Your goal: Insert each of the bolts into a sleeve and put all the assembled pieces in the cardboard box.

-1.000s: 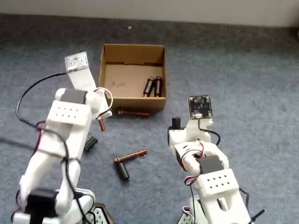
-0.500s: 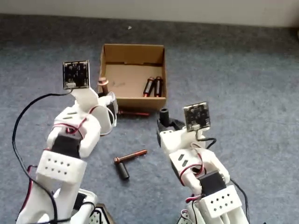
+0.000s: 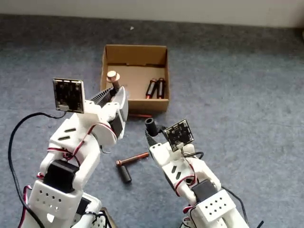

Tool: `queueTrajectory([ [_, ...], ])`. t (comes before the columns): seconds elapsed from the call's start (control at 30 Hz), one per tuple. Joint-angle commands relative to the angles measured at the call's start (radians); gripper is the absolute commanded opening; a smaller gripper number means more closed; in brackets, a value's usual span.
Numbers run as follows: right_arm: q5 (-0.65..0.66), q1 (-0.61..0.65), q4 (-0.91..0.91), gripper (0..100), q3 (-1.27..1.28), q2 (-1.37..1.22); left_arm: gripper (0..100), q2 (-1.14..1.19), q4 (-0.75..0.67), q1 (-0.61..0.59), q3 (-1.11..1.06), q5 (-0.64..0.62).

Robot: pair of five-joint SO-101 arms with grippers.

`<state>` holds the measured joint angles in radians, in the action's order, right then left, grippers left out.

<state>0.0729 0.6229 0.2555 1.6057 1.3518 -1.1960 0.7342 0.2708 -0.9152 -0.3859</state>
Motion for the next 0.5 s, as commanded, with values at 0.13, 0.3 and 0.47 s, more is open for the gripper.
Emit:
queueTrajectory([
  [0.13, 0.011, 0.108, -0.101, 0.4, -0.012, 0.021, 0, -0.019, -0.213, 0.085, -0.162, 0.009],
  [0.3, 0.011, 0.11, -0.11, 0.4, -0.012, 0.021, 0, -0.019, -0.213, 0.091, -0.163, 0.008],
  [0.47, 0.011, 0.108, -0.11, 0.4, -0.016, 0.021, 0, -0.021, -0.184, 0.091, -0.163, 0.008],
])
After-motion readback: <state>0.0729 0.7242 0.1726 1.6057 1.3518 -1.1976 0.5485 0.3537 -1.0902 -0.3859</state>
